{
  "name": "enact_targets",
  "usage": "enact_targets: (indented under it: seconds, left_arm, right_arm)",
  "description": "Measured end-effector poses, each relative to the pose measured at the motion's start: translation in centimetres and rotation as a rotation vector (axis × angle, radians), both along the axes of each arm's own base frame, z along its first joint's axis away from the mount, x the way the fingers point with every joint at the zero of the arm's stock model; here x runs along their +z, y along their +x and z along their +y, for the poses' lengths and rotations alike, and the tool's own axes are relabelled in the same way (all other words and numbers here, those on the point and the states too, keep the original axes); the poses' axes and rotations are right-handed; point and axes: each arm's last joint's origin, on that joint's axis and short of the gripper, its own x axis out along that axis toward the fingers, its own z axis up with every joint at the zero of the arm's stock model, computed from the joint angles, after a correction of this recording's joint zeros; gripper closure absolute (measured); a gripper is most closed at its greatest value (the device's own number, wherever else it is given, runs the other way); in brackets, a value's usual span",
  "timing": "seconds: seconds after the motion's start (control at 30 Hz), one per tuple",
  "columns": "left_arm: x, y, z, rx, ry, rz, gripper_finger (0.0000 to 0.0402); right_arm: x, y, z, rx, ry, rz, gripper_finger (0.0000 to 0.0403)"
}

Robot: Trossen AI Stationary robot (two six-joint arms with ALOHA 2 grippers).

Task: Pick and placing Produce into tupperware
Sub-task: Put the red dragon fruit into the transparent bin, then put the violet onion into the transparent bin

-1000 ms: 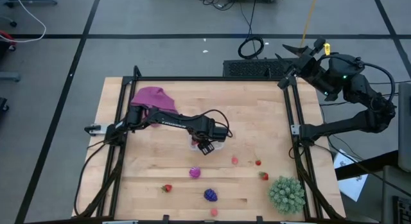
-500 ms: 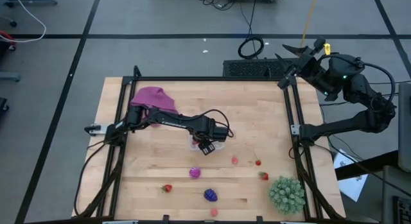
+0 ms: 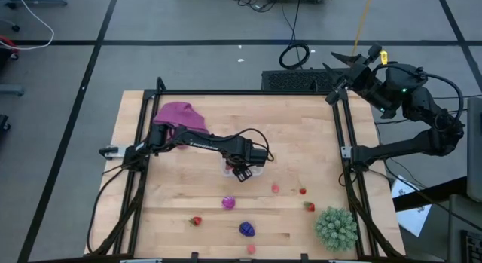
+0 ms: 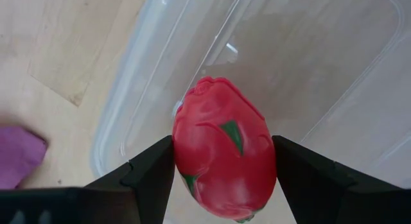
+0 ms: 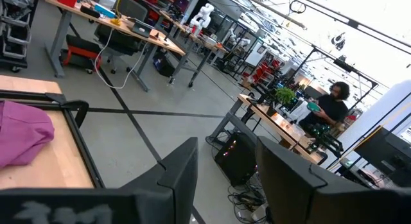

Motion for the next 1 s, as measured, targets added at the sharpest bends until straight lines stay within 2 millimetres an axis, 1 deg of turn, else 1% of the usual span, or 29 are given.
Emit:
enact_targets:
  seconds: [0.37, 0.73, 0.9, 1.0]
  left_arm:
    - [0.0, 0.0, 0.0, 0.005, 0.0, -0.001, 0.0149]
    - [0.0, 0.0, 0.0, 0.001, 0.0, 0.0, 0.0096]
    - [0.7, 0.3, 0.0, 0.0, -0.001, -0.02, 0.0088]
    - [1.5, 0.5, 0.0, -0.005, -0.002, -0.033, 0.0087]
  right_arm:
    - [0.0, 0.0, 0.0, 0.0, 0.0, 0.0, 0.0254]
    - [0.0, 0.0, 0.0, 0.0, 0.0, 0.0, 0.0254]
    - [0.0, 0.0, 0.0, 0.0, 0.0, 0.0, 0.0254]
    - [0.0, 0.0, 0.0, 0.0, 0.0, 0.0, 0.0254]
